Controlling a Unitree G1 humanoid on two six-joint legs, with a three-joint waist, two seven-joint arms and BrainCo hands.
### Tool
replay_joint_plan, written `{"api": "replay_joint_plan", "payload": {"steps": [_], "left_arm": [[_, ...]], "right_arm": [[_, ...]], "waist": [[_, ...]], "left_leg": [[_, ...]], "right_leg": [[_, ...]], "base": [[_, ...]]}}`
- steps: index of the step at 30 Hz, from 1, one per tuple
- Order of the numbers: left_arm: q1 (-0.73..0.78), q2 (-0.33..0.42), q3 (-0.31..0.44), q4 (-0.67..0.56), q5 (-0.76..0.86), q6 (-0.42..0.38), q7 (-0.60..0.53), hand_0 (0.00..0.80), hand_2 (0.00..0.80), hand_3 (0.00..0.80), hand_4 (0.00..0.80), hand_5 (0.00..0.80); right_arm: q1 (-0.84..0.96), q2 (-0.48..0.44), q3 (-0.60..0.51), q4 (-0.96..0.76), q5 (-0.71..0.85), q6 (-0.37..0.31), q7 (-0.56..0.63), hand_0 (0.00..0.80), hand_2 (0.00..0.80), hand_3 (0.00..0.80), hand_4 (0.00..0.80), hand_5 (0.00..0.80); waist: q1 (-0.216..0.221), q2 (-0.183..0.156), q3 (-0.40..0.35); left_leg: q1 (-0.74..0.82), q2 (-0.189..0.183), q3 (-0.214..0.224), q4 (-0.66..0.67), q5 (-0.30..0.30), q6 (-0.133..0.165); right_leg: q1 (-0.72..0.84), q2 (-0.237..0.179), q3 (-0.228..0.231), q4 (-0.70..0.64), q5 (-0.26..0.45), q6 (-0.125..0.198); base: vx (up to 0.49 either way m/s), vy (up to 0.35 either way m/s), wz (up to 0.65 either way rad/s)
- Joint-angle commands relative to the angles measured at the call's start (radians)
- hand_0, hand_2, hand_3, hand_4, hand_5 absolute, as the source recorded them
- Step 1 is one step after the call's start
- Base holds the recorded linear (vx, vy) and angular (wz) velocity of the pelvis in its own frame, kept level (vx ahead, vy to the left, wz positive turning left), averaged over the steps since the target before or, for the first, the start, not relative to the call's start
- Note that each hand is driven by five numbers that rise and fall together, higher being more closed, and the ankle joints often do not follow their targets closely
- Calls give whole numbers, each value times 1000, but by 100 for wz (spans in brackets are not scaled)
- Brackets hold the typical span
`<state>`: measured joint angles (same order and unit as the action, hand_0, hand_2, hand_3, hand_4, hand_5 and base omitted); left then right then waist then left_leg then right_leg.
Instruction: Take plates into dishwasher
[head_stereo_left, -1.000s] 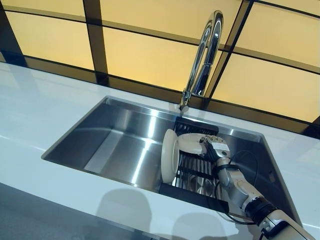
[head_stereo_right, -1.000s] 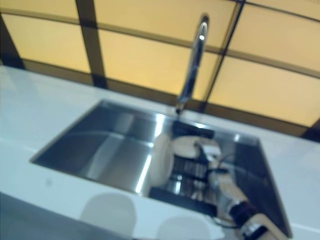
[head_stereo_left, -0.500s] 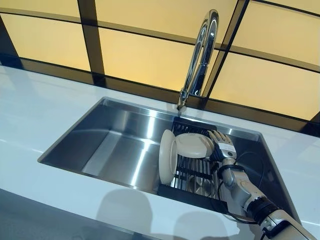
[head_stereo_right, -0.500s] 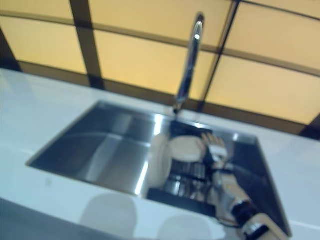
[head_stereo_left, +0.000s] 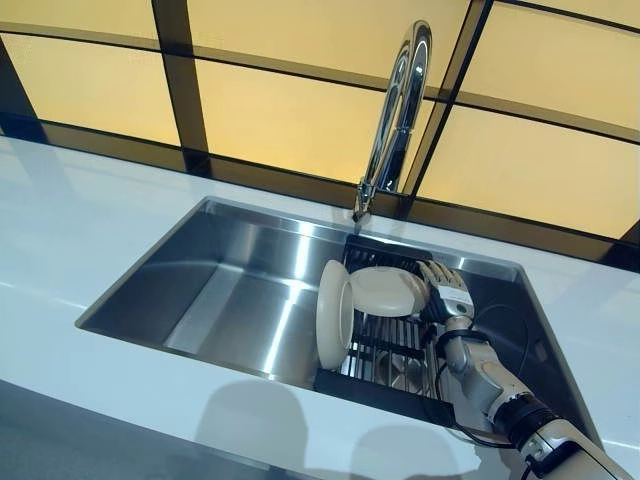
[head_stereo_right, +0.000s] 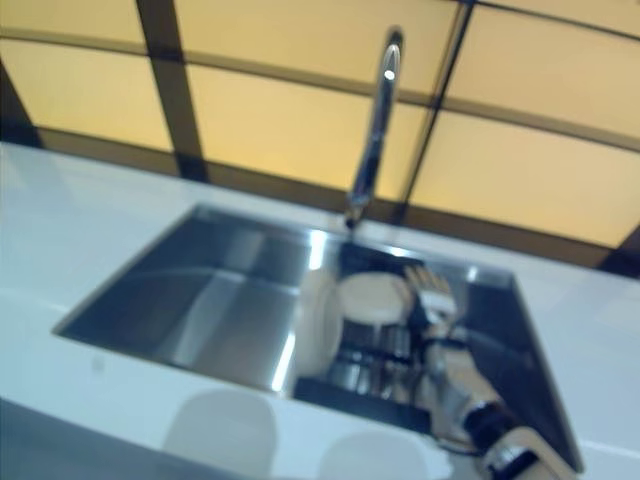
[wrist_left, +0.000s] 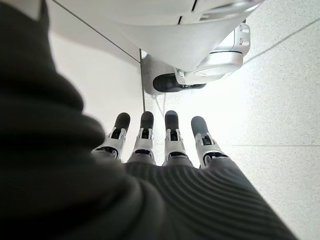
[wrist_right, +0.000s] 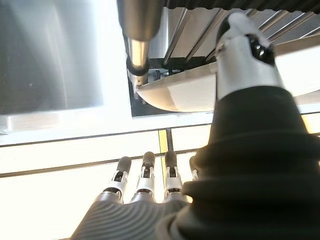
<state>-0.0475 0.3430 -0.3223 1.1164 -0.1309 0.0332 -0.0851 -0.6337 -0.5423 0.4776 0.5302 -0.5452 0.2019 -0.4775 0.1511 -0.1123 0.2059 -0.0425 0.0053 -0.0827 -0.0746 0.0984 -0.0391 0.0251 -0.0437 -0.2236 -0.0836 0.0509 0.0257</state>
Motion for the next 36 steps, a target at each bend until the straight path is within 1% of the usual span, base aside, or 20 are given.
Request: {"api": "replay_joint_plan", "payload": {"steps": [1, 10, 16, 23, 32, 36], "left_arm": [[-31, -20, -18, 49, 11, -17, 5, 0, 0, 0, 0, 0], [-25, -28, -17, 50, 8, -14, 11, 0, 0, 0, 0, 0], [-14, -28, -10, 50, 19, -13, 4, 0, 0, 0, 0, 0], [-12, -26, -9, 48, 28, -6, 0, 0, 0, 0, 0, 0], [-16, -40, -15, 51, 23, -7, 10, 0, 0, 0, 0, 0], [-13, -38, -15, 46, 29, -3, 8, 0, 0, 0, 0, 0]], "right_arm": [[-84, -37, -34, -6, 15, -14, -64, 0, 0, 0, 0, 0], [-91, -55, -55, -31, 37, -18, -95, 0, 0, 0, 0, 0], [-86, -56, -71, -34, 38, -23, -83, 0, 0, 0, 0, 0], [-76, -39, -43, -45, -7, -33, -36, 0, 0, 0, 0, 0], [-86, 8, -8, -56, 3, -45, -34, 0, 0, 0, 0, 0], [-89, 14, 3, -69, 9, -77, 13, 0, 0, 0, 0, 0]], "waist": [[2, -14, -10], [1, -17, -19], [4, -15, -27], [6, -14, -29], [7, -13, -24], [10, -13, -22]], "left_leg": [[8, -50, 39, 17, -102, 99], [19, -51, 41, 23, -109, 100], [27, -53, 38, 23, -111, 99], [30, -55, 37, 20, -111, 100], [28, -54, 43, 23, -114, 99], [25, -56, 39, 27, -114, 99]], "right_leg": [[-54, -22, 45, 39, 36, 72], [-44, -25, 43, 43, 32, 72], [-37, -26, 41, 41, 32, 74], [-37, -28, 38, 38, 34, 77], [-38, -30, 36, 37, 35, 75], [-40, -30, 37, 37, 35, 75]], "base": [[2, 6, -3], [9, 7, -6], [11, 3, 0], [0, 0, 0], [0, 0, 0], [0, 0, 0]]}}
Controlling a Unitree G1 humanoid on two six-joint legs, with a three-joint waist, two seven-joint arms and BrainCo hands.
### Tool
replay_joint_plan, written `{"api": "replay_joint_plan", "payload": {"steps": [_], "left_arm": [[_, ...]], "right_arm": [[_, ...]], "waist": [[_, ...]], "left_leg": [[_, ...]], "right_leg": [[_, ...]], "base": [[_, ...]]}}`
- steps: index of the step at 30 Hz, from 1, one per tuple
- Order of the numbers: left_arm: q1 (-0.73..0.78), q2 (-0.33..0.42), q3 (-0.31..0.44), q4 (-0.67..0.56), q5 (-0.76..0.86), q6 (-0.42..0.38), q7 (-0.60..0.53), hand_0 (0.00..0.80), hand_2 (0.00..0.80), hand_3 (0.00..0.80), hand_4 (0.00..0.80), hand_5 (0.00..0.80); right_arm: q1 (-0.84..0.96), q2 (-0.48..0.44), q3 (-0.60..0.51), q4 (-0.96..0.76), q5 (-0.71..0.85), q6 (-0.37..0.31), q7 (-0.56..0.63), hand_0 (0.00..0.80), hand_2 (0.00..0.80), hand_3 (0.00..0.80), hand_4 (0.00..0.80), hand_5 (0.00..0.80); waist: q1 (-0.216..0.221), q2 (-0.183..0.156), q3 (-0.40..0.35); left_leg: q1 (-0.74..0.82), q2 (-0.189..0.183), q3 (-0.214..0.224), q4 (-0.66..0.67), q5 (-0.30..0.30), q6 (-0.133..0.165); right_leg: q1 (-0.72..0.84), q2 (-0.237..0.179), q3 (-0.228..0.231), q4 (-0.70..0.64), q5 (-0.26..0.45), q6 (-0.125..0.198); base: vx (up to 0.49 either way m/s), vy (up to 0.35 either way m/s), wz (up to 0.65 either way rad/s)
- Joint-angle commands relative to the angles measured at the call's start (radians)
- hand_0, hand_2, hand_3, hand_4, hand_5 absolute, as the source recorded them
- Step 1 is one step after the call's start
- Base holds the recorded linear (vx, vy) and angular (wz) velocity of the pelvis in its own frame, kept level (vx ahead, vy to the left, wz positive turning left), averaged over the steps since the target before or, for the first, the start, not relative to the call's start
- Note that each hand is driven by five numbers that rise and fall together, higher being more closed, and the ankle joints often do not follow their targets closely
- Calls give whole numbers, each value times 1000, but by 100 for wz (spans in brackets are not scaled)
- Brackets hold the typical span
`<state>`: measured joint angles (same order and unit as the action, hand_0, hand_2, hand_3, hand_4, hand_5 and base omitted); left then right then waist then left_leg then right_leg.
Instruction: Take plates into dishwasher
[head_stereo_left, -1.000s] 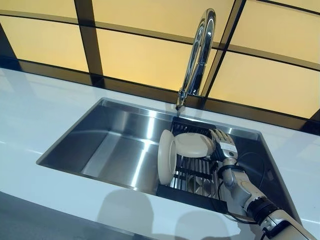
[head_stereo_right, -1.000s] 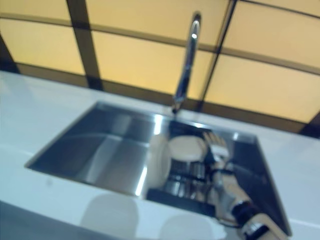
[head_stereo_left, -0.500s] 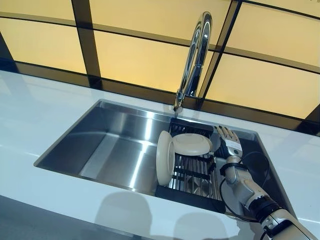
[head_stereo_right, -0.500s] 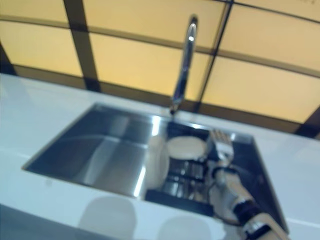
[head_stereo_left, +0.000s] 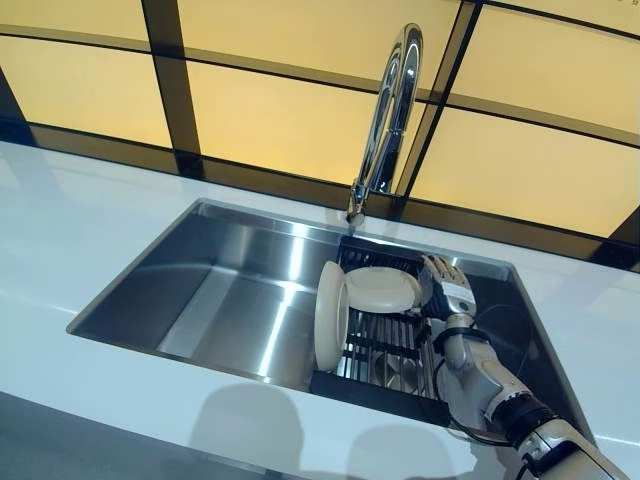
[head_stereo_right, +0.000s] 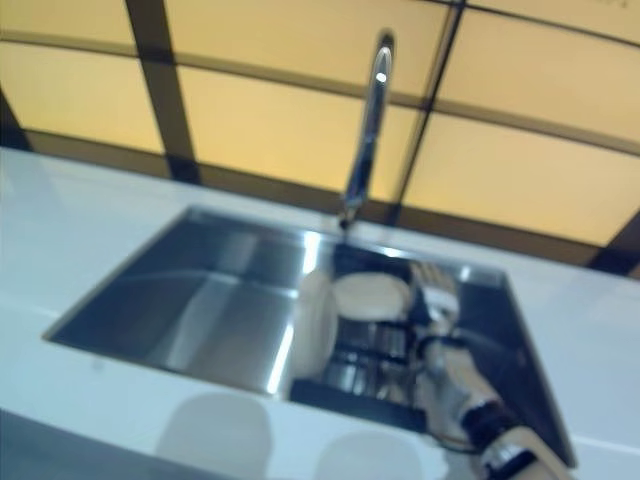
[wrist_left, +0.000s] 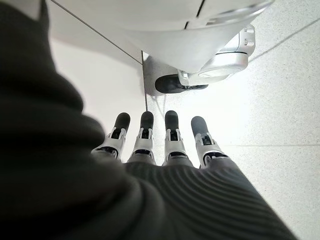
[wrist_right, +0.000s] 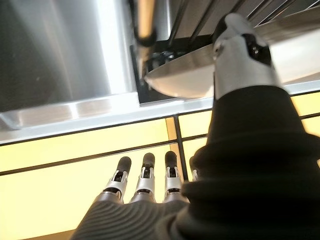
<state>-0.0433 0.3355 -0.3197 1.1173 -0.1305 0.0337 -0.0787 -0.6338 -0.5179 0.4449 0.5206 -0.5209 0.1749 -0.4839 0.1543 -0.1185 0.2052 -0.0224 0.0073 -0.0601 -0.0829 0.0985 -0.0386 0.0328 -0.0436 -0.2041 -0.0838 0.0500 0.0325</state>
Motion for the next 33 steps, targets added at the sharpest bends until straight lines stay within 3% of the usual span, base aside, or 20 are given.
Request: {"api": "replay_joint_plan", "payload": {"steps": [1, 26, 33], "left_arm": [[-16, -30, -17, 44, 31, -2, 1, 0, 0, 0, 0, 0], [-15, -34, -12, 52, 42, -2, 2, 0, 0, 0, 0, 0], [-12, -28, -8, 50, 45, -3, 3, 0, 0, 0, 0, 0]], "right_arm": [[-89, -9, 42, -65, -30, -60, 29, 0, 0, 0, 0, 0], [-132, 4, 48, -96, -26, -73, -10, 0, 0, 0, 0, 0], [-136, -11, 43, -101, -19, -65, 35, 0, 0, 0, 0, 0]], "waist": [[7, -7, -20], [20, -12, -18], [23, -17, -14]], "left_leg": [[5, -59, 15, 37, -116, 99], [10, -64, 7, 47, -125, 102], [13, -62, 6, 48, -128, 103]], "right_leg": [[-48, -31, 18, 38, 36, 67], [-45, -39, 6, 46, 35, 72], [-44, -41, 2, 51, 34, 73]], "base": [[0, 0, 0], [0, 0, 0], [0, 0, 0]]}}
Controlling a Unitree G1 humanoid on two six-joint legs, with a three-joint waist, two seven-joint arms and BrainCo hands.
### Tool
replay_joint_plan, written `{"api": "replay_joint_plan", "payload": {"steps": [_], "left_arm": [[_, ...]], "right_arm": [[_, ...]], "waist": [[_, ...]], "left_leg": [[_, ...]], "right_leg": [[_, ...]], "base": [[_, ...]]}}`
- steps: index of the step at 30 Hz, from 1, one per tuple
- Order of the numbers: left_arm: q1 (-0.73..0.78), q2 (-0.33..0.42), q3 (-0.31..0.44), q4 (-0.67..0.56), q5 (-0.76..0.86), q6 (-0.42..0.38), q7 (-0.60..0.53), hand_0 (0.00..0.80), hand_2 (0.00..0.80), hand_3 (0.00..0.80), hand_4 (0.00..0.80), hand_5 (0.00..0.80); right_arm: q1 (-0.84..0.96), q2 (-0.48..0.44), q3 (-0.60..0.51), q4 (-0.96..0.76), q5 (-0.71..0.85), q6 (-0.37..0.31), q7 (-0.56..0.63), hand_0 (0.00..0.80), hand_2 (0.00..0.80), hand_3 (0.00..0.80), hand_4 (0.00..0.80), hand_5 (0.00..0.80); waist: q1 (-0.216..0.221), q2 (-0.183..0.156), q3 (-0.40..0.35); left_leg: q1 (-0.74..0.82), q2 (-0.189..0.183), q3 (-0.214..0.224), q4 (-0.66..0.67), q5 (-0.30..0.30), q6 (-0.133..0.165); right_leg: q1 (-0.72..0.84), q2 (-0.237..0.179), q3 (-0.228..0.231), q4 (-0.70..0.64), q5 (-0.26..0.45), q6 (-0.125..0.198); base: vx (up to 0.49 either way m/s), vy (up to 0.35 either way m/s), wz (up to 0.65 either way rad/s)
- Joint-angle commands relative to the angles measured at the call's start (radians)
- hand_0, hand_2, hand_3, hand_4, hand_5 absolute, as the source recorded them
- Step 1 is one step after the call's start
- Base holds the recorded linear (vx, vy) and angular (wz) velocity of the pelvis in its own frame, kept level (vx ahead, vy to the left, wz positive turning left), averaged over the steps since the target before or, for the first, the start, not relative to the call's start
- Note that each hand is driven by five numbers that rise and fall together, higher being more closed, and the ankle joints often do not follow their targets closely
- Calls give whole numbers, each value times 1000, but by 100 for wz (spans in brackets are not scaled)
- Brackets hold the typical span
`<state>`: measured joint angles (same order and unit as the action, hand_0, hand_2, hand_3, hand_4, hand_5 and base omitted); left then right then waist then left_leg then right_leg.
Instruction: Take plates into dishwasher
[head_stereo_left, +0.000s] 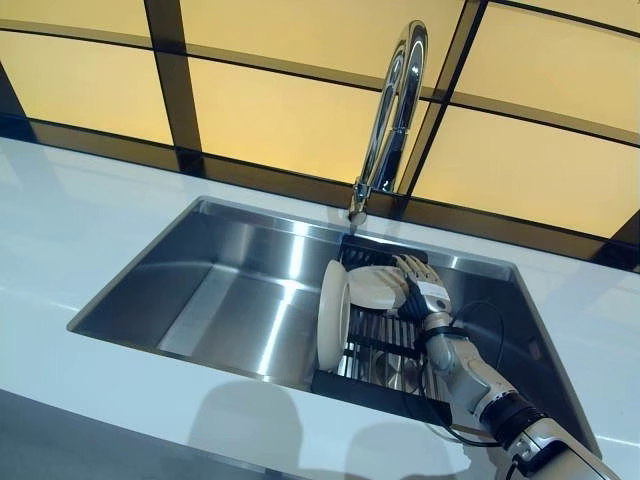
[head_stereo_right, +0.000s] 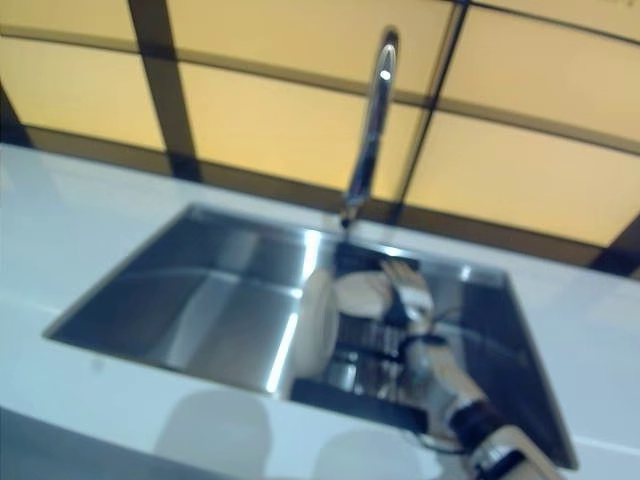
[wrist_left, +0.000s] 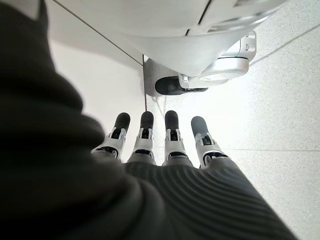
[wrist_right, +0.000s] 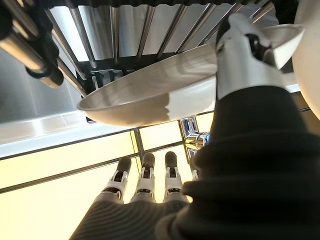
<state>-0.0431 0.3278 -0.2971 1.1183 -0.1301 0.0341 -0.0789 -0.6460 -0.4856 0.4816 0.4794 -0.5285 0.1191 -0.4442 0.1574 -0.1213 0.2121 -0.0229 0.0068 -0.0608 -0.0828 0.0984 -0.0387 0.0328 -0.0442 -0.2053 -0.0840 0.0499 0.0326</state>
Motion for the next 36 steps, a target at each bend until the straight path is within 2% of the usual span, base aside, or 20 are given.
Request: {"api": "replay_joint_plan", "payload": {"steps": [1, 8, 12, 17, 29, 36], "left_arm": [[-12, -18, -30, 47, 44, -2, 3, 0, 0, 0, 0, 0], [-13, -8, -23, 40, 49, 10, -3, 0, 0, 0, 0, 0], [-15, 1, -13, 39, 57, 16, -8, 0, 0, 0, 0, 0], [-17, 12, -11, 36, 55, 19, -12, 0, 0, 0, 0, 0], [-8, 22, -4, 28, 57, 20, -14, 0, 0, 0, 0, 0], [-9, 26, -7, 28, 54, 18, -17, 0, 0, 0, 0, 0]], "right_arm": [[-127, -48, 8, -63, -17, -9, 6, 0, 0, 0, 0, 0], [-154, -84, 18, -60, 12, 10, 108, 0, 0, 0, 0, 0], [-166, -97, 32, -55, 51, 1, 227, 0, 0, 0, 0, 0], [-194, -118, 55, -37, 58, -20, 299, 0, 0, 0, 0, 0], [-237, -156, 77, -15, 54, -48, 385, 0, 0, 0, 0, 0], [-249, -165, 74, -9, 34, -47, 328, 0, 0, 0, 0, 0]], "waist": [[20, -15, -21], [23, -27, -23], [24, -36, -24], [25, -40, -21], [30, -46, -16], [31, -48, -11]], "left_leg": [[14, -62, 7, 48, -128, 104], [17, -59, 8, 46, -127, 102], [19, -57, 8, 40, -122, 100], [21, -54, 10, 32, -116, 98], [22, -54, 9, 33, -113, 98], [22, -53, 6, 36, -114, 100]], "right_leg": [[-43, -40, 2, 51, 34, 73], [-38, -37, 0, 49, 35, 75], [-37, -33, -1, 47, 37, 74], [-37, -31, 0, 45, 40, 74], [-35, -34, 1, 53, 38, 75], [-35, -34, 5, 56, 38, 76]], "base": [[0, 0, 0], [0, 0, 0], [0, 0, 0], [0, 0, 0], [0, 0, 0], [0, 0, 0]]}}
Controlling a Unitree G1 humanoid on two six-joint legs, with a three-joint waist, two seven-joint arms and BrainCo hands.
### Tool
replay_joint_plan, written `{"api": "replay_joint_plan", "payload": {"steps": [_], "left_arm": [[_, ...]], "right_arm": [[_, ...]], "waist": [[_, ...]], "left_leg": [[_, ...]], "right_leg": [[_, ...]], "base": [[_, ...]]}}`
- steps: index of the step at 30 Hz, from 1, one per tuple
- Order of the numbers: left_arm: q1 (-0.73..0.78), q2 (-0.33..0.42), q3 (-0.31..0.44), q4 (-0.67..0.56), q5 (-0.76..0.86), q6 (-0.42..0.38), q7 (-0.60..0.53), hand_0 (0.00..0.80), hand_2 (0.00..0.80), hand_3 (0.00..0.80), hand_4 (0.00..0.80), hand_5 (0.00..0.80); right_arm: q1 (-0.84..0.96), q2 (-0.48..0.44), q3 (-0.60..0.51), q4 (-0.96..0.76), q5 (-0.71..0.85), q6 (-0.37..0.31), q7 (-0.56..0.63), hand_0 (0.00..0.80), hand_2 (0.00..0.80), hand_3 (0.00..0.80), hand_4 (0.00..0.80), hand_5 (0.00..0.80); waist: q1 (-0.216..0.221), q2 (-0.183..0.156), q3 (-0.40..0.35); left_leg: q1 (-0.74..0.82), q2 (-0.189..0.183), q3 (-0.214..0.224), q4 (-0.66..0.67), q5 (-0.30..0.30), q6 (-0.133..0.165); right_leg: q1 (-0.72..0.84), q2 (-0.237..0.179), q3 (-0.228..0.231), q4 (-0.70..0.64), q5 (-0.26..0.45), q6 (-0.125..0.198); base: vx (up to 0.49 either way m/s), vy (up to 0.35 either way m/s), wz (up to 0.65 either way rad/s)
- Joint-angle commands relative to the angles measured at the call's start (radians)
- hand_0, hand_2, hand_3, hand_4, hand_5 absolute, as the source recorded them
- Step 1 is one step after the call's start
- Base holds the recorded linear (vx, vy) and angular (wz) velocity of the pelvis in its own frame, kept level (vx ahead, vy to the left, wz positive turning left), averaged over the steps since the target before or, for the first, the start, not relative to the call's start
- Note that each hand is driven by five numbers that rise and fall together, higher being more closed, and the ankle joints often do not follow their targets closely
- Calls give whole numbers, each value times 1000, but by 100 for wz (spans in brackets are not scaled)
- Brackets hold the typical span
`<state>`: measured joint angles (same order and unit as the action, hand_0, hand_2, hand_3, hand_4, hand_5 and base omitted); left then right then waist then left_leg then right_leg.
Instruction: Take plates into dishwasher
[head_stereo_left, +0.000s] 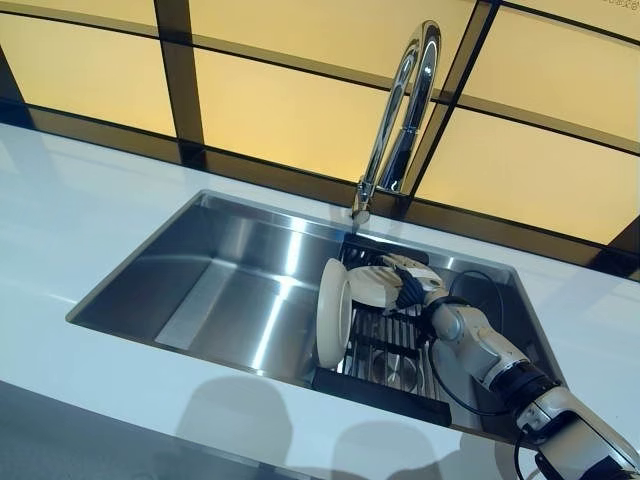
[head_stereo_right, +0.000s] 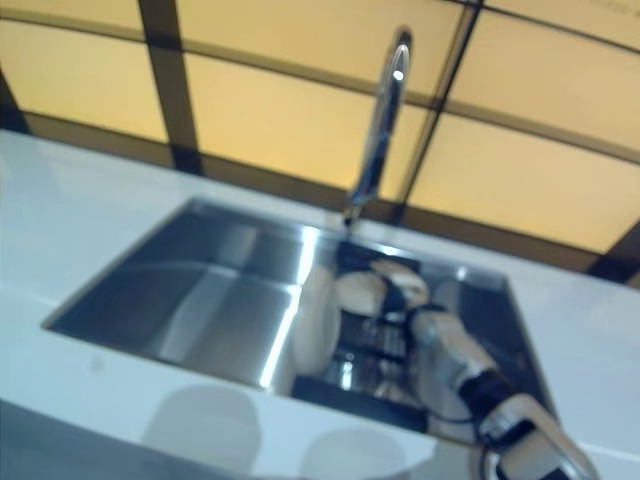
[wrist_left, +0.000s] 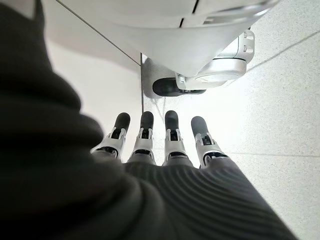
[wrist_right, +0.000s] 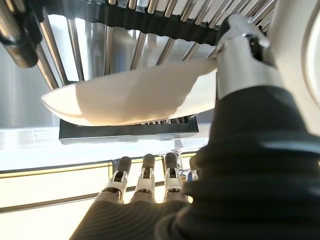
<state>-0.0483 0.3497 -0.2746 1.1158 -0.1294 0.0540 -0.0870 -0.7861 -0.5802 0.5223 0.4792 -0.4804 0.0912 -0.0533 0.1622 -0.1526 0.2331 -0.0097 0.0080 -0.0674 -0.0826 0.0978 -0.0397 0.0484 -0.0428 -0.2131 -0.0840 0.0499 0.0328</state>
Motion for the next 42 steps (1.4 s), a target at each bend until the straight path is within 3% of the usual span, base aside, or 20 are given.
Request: {"api": "replay_joint_plan", "payload": {"steps": [1, 4, 7, 8, 9, 13, 14, 18, 20, 25, 30, 34, 42], "left_arm": [[-5, 2, -30, 32, 51, -3, -7, 0, 0, 0, 0, 0], [-5, -2, -32, 29, 48, -2, -3, 0, 0, 0, 0, 0], [-5, -3, -36, 28, 44, 0, -1, 0, 0, 0, 0, 0], [-5, -3, -35, 28, 44, 0, -2, 0, 0, 0, 0, 0], [-3, -2, -35, 29, 43, -2, -1, 0, 0, 0, 0, 0], [-5, -1, -40, 27, 38, -2, -1, 0, 0, 0, 0, 0], [-5, -2, -42, 25, 34, -2, 0, 0, 0, 0, 0, 0], [-6, -2, -44, 25, 30, -2, 1, 0, 0, 0, 0, 0], [-6, -3, -44, 27, 31, -3, 2, 0, 0, 0, 0, 0], [-10, -3, -41, 31, 33, -6, -4, 0, 0, 0, 0, 0], [-10, -5, -46, 29, 32, -5, 0, 0, 0, 0, 0, 0], [-9, -6, -49, 28, 26, -8, 4, 0, 0, 0, 0, 0], [-11, -4, -51, 31, 21, -13, 1, 0, 0, 0, 0, 0]], "right_arm": [[-110, -66, 30, -9, -23, -17, -71, 47, 47, 47, 47, 47], [-112, -66, 26, -5, -35, -8, -99, 66, 66, 66, 66, 66], [-112, -63, 22, -3, -46, 3, -120, 191, 191, 191, 191, 191], [-110, -63, 21, -2, -51, 6, -128, 198, 198, 198, 198, 198], [-111, -63, 21, -4, -54, 13, -137, 267, 267, 267, 267, 267], [-114, -62, 18, 0, -55, 34, -175, 342, 342, 342, 342, 342], [-114, -61, 16, 1, -62, 38, -182, 408, 408, 408, 408, 408], [-115, -60, 14, 1, -63, 48, -189, 483, 483, 483, 483, 483], [-116, -60, 15, 5, -59, 51, -188, 558, 558, 558, 558, 558], [-115, -58, 20, 6, -63, 49, -193, 555, 555, 555, 555, 555], [-118, -62, 19, 8, -56, 55, -217, 621, 621, 621, 621, 621], [-119, -56, 10, 14, -49, 79, -233, 791, 791, 791, 791, 791], [-120, -56, 8, 34, -33, 89, -259, 800, 800, 800, 800, 800]], "waist": [[26, -17, -32], [28, -15, -32], [28, -14, -31], [29, -13, -31], [29, -13, -30], [30, -11, -29], [31, -10, -28], [30, -8, -28], [31, -9, -28], [31, -8, -32], [31, -9, -28], [30, -5, -27], [30, 0, -25]], "left_leg": [[9, -55, 13, 36, -114, 101], [10, -55, 12, 36, -116, 102], [9, -58, 11, 39, -117, 103], [9, -58, 11, 38, -116, 103], [9, -58, 11, 37, -116, 103], [8, -59, 10, 37, -116, 105], [7, -59, 10, 37, -115, 105], [6, -59, 9, 36, -115, 105], [6, -60, 6, 37, -116, 105], [3, -61, 3, 37, -116, 105], [4, -61, 0, 36, -116, 105], [3, -62, -1, 34, -114, 105], [0, -63, 0, 32, -113, 106]], "right_leg": [[-51, -35, 14, 57, 38, 76], [-49, -35, 13, 55, 37, 77], [-48, -35, 14, 54, 38, 77], [-47, -34, 14, 53, 39, 77], [-47, -34, 14, 51, 40, 77], [-49, -33, 15, 51, 41, 78], [-49, -34, 15, 52, 41, 78], [-51, -34, 15, 53, 39, 78], [-51, -33, 16, 53, 38, 78], [-51, -32, 17, 53, 34, 75], [-51, -32, 18, 52, 36, 75], [-54, -32, 21, 50, 38, 76], [-57, -33, 23, 50, 38, 76]], "base": [[0, 0, 0], [0, 0, 0], [0, 0, 0], [0, 0, 0], [0, 0, 0], [0, 0, 0], [0, 0, 0], [0, 0, 0], [0, 0, 0], [0, 0, 0], [0, 0, 0], [0, 0, 0], [0, 0, 0]]}}
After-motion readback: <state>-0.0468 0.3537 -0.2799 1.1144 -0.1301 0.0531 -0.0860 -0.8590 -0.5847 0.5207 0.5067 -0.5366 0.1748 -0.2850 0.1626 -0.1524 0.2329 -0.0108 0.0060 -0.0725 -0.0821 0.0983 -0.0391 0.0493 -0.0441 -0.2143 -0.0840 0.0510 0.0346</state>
